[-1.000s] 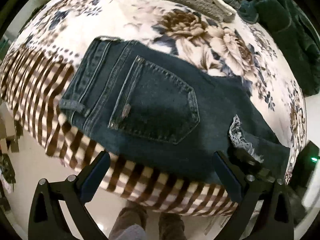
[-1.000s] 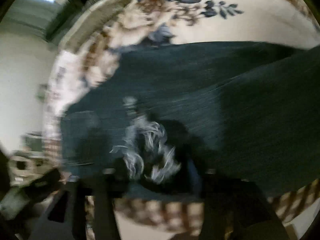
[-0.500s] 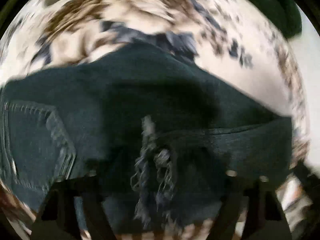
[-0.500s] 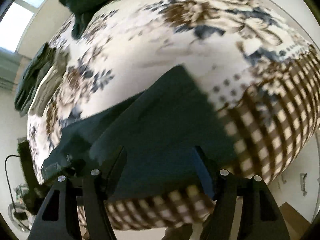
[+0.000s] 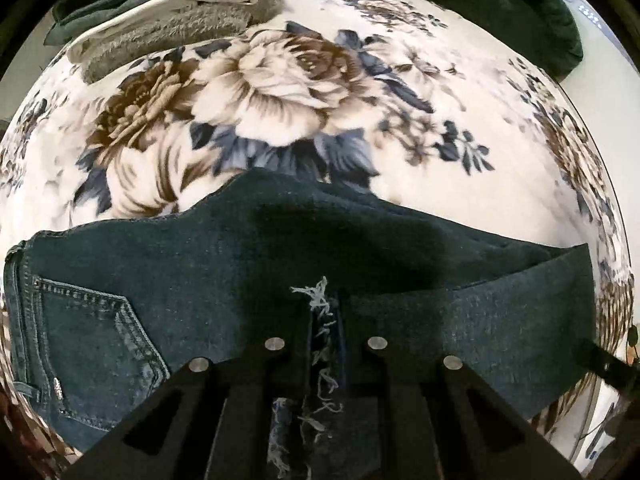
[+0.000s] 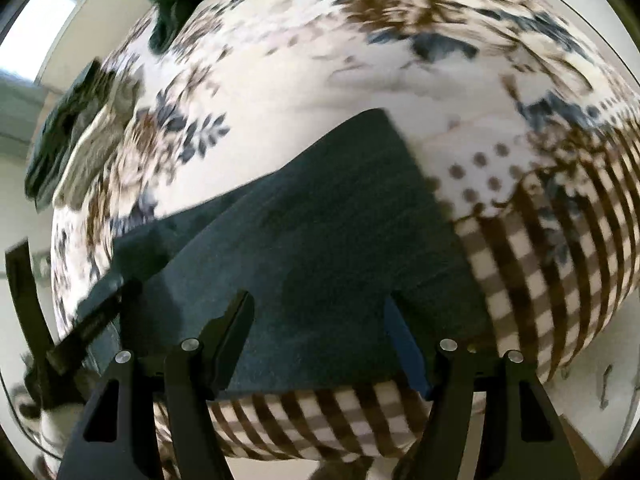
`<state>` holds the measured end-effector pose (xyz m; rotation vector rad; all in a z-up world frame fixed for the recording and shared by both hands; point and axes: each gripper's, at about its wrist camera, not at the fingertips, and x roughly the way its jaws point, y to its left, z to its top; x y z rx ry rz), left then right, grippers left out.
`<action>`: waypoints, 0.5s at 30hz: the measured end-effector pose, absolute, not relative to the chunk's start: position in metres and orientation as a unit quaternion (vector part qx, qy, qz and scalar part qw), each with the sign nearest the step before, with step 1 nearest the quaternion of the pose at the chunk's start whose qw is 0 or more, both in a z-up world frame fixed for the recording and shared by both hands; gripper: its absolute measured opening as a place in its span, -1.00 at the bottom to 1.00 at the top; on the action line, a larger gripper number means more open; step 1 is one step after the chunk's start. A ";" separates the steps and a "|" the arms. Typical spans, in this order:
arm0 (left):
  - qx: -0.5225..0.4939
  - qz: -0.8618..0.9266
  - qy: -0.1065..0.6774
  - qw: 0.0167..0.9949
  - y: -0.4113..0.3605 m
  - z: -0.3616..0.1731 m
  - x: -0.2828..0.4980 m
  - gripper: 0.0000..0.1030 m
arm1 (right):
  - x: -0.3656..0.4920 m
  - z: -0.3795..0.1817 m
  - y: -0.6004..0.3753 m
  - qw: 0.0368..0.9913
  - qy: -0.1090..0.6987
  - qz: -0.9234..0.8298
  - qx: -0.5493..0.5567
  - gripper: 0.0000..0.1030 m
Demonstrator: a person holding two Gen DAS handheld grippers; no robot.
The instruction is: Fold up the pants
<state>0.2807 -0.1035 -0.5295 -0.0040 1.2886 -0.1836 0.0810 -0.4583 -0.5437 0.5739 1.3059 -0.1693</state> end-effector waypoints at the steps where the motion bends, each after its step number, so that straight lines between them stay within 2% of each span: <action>1: -0.010 -0.085 0.607 0.790 -0.103 -0.533 0.283 -0.76 | 0.083 -0.546 -0.453 0.754 0.603 -0.070 0.249 0.42; 2: -0.031 -0.085 0.615 0.783 -0.098 -0.534 0.281 -0.74 | 0.085 -0.549 -0.450 0.754 0.610 -0.067 0.236 0.45; 4: -0.072 -0.074 0.622 0.776 -0.081 -0.528 0.276 -0.49 | 0.088 -0.556 -0.444 0.748 0.626 -0.066 0.208 0.45; 6: -0.112 -0.055 0.614 0.779 -0.060 -0.517 0.263 -0.44 | 0.092 -0.559 -0.440 0.745 0.638 -0.066 0.184 0.45; 8: -0.155 -0.041 0.608 0.777 -0.036 -0.508 0.244 0.05 | 0.094 -0.555 -0.436 0.747 0.639 -0.068 0.170 0.45; 9: -0.174 -0.036 0.608 0.774 -0.024 -0.504 0.235 0.51 | 0.095 -0.553 -0.434 0.748 0.640 -0.068 0.164 0.45; 10: -0.195 -0.032 0.603 0.773 -0.011 -0.501 0.224 0.68 | 0.095 -0.551 -0.431 0.749 0.640 -0.067 0.160 0.44; 15: -0.297 0.009 0.556 0.776 0.054 -0.483 0.176 0.68 | 0.099 -0.547 -0.408 0.741 0.651 -0.053 0.155 0.45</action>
